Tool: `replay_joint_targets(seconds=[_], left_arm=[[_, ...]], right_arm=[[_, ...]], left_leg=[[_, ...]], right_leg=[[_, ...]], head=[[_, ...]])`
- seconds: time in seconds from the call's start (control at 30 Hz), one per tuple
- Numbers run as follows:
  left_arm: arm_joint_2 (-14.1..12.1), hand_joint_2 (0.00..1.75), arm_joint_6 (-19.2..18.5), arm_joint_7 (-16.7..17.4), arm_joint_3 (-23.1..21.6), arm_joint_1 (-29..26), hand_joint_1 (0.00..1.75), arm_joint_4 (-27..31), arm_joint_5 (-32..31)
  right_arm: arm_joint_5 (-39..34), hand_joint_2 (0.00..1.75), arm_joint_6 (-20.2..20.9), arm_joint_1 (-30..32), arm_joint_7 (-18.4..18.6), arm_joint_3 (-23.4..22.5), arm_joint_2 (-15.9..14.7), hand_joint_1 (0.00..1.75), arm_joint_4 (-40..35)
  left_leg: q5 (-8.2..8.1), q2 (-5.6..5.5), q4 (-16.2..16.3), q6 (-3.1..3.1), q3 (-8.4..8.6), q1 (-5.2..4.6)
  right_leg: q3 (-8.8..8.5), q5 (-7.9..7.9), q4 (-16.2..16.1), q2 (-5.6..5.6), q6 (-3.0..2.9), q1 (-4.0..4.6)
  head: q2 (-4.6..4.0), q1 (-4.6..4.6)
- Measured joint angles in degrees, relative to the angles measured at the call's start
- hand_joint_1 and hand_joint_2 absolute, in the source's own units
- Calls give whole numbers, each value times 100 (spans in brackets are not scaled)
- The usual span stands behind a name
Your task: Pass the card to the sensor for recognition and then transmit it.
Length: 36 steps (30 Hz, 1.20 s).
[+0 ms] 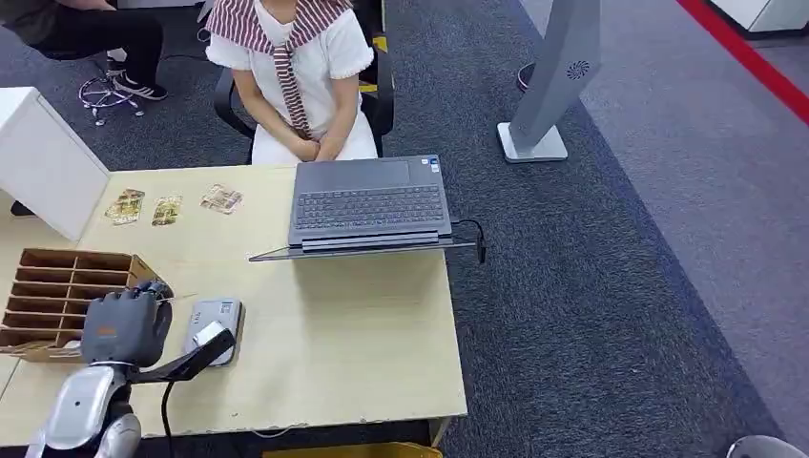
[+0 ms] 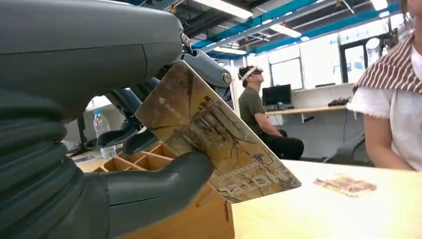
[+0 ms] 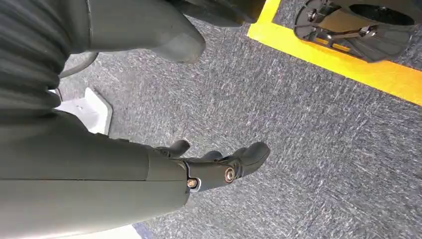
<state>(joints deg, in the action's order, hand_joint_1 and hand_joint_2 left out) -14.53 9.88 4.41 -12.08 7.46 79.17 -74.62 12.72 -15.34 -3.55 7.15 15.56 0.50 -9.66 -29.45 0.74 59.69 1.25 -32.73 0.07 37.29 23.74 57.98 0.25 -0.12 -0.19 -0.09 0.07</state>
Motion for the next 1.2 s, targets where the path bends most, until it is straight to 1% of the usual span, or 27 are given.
replay_joint_targets(seconds=[0.27,0.47,0.63,0.87,1.03,1.2], left_arm=[[48,175,-208,39,-280,-1,175,-243,-74],[48,175,-245,92,-413,0,175,-396,-101],[46,175,-319,151,-461,-2,175,-468,-142],[46,175,-322,160,-464,-3,175,-479,-142],[48,175,-326,212,-483,-13,175,-610,-105],[42,175,-501,321,-481,-5,175,-704,-98]], right_arm=[[11,175,2,-4,-7,-2,4,0,0],[68,175,9,-7,13,-2,9,0,0],[4,175,13,-5,-26,-9,9,0,0],[-11,175,15,-4,-35,-11,9,0,0],[-7,175,37,-3,-66,-55,9,0,0],[57,175,37,-7,-2,-66,13,0,0]], left_leg=[[0,0,0,0,-1,0],[0,0,0,0,-1,0],[0,0,0,0,-3,0],[0,0,0,0,-3,0],[0,0,0,0,-3,0],[-1,-1,-1,0,-3,0]], right_leg=[[-1,0,0,0,0,0],[-1,0,0,0,0,0],[0,0,0,0,0,0],[-1,0,0,0,0,0],[-1,0,0,0,0,0],[-2,0,0,-1,0,0]], head=[[2,0],[2,0],[0,2],[2,0],[2,0],[0,0]])
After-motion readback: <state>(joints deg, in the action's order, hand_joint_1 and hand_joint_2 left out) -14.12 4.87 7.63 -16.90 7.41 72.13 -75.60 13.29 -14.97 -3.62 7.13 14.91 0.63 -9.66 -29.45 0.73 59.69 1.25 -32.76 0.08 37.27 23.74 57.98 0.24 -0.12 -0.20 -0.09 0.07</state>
